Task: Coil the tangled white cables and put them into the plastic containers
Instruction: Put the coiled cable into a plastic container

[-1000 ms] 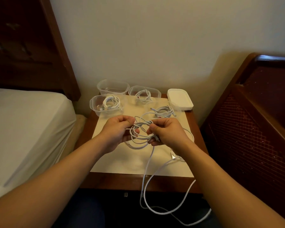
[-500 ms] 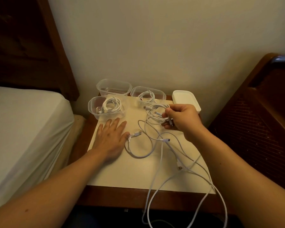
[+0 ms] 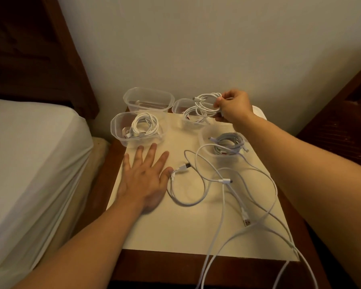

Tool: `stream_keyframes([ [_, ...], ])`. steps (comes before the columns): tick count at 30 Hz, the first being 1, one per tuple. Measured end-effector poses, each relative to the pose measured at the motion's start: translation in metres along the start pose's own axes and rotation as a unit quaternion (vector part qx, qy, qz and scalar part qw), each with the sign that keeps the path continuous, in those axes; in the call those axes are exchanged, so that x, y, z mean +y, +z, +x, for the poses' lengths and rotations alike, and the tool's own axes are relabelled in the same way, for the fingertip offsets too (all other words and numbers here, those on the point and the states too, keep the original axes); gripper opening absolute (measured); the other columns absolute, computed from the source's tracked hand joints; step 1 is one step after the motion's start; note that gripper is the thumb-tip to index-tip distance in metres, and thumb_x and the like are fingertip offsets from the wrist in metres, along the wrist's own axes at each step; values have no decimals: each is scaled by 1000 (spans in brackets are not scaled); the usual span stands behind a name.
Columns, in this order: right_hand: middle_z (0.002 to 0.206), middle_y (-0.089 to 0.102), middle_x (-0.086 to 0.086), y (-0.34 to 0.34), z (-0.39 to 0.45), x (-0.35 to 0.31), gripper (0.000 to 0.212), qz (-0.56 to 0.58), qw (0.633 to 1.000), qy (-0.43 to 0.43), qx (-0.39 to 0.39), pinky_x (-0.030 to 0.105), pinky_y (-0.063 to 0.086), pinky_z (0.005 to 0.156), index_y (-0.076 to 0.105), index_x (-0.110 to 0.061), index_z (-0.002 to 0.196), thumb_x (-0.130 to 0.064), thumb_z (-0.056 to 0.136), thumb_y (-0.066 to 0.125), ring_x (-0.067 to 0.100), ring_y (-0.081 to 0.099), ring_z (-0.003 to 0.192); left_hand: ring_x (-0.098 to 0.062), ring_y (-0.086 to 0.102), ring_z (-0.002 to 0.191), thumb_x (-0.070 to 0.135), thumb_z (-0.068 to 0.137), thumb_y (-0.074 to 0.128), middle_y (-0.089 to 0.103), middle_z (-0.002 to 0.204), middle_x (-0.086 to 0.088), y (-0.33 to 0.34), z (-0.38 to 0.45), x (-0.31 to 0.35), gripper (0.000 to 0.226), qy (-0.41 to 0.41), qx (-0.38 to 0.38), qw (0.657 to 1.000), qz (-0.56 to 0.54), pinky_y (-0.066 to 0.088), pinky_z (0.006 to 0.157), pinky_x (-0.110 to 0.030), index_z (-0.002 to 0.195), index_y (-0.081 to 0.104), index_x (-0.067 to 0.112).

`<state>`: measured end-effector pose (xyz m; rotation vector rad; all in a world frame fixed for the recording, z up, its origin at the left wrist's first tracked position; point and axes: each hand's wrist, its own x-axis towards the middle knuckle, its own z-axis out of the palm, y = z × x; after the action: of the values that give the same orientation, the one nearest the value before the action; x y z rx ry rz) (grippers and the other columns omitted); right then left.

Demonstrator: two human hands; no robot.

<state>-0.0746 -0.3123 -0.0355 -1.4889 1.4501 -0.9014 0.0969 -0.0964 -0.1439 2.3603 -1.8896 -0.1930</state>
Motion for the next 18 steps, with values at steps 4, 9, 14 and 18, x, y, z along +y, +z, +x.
stream_keyframes([
  [4, 93, 69, 12, 17, 19, -2, 10, -51, 999, -2, -1, 36, 64, 61, 64, -11, 105, -19, 99, 64, 27, 74, 75, -23, -11, 156, 62, 101, 5, -9, 170, 9, -1, -1, 0, 61, 0, 4, 1000, -1, -5, 124, -56, 159, 5, 44],
  [9, 88, 71, 8, 36, 35, -1, 9, -130, 991, -25, -5, 42, 65, 70, 70, -15, 95, -23, 95, 71, 26, 74, 73, -23, -9, 156, 63, 101, 5, -8, 170, 9, -1, -2, 0, 62, 2, 6, 1000, -6, -3, 123, -57, 159, 6, 44],
  [14, 92, 73, 6, 37, 47, 5, 8, -216, 976, -38, 11, 45, 62, 83, 75, -15, 94, -18, 87, 78, 26, 71, 86, -23, -9, 156, 64, 99, 1, -8, 170, 9, -3, -2, 0, 63, -2, 5, 1000, -3, -2, 123, -56, 159, 6, 44],
  [18, 95, 74, 8, 38, 46, 12, 9, -300, 951, -72, 26, 42, 61, 83, 77, -13, 94, -13, 85, 76, 27, 68, 85, -23, -9, 156, 63, 100, 6, -7, 170, 10, -4, -3, 1, 62, -5, 2, 1000, -8, -2, 124, -56, 159, 7, 44],
])
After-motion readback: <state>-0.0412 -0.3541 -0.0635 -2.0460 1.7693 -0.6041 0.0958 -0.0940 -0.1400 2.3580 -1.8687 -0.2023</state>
